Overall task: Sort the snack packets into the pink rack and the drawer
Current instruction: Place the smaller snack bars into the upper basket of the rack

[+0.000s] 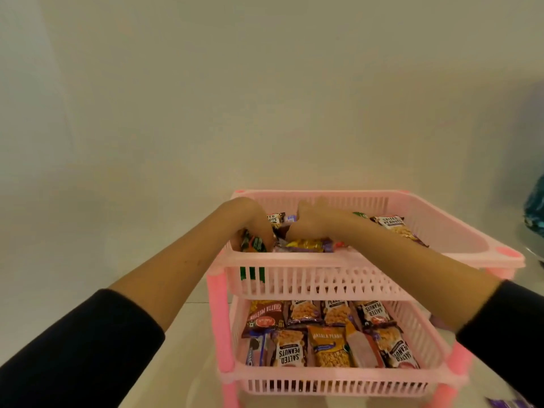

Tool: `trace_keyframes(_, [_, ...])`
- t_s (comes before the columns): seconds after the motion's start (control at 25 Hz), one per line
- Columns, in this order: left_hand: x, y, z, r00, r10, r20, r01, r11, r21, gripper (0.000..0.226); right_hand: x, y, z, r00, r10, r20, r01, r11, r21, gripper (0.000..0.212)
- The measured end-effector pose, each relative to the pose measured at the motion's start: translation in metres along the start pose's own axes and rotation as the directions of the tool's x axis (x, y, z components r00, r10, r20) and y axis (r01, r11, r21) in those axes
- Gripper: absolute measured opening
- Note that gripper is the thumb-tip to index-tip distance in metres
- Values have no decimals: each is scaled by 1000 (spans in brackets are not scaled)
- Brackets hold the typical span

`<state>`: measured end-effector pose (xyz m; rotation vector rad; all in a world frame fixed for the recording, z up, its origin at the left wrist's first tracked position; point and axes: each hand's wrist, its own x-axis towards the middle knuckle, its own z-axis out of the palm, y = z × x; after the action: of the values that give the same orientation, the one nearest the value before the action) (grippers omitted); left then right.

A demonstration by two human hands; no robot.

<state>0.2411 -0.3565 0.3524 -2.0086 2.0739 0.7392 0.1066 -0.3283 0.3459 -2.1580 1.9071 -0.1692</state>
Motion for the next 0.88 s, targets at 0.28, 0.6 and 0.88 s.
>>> trace_keyframes(0.28, [3,-6,5,999,-32,-9,33,997,66,61,0,-3,8,988,-21,152,26,999,-32,57])
trace_keyframes(0.6, [-10,-11,1,997,52,-52,-40,979,198,52,6,18,-6,871,-362,333,374,927,30,14])
trace_keyframes(0.88, [-8,-11,0,999,20,-41,-10,975,223,56,31,27,10,840,-399,368,410,911,50,22])
